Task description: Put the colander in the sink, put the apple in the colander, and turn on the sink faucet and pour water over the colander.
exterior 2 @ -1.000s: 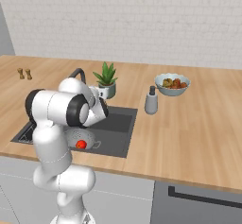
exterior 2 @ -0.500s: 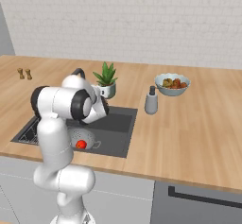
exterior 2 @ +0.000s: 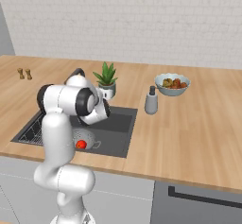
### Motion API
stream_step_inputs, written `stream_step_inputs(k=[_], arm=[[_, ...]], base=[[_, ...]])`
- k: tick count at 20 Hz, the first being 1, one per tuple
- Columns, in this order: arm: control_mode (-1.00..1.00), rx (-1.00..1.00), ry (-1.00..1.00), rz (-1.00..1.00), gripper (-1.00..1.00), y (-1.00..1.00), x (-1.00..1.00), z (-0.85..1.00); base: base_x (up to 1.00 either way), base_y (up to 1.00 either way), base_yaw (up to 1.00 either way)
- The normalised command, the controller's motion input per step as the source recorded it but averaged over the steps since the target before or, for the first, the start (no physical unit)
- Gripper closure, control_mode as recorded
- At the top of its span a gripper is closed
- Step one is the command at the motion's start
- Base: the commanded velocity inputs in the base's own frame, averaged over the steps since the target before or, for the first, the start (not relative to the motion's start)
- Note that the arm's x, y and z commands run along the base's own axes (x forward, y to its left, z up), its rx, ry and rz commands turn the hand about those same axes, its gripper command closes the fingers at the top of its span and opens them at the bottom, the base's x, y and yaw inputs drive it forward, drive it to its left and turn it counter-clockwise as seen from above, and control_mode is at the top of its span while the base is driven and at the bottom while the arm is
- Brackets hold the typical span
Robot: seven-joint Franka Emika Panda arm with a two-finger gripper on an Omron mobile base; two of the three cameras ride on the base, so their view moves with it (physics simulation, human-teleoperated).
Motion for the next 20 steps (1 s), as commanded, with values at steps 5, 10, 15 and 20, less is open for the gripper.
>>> stream_step_inputs(k=[5,10,15,20], arm=[[-1.0,0.0,-0.04,0.0,-1.0,0.0,0.12,-0.45],[-1.0,0.0,-0.02,0.0,-1.0,0.0,0.12,-0.31],[-1.0,0.0,0.0,0.0,-1.0,0.01,0.05,-0.15],[-1.0,0.0,0.0,0.0,-1.0,0.11,0.09,0.0]], base=[[0.0,0.0,0.0],[0.0,0.0,0.0],[0.0,0.0,0.0],[0.0,0.0,0.0]])
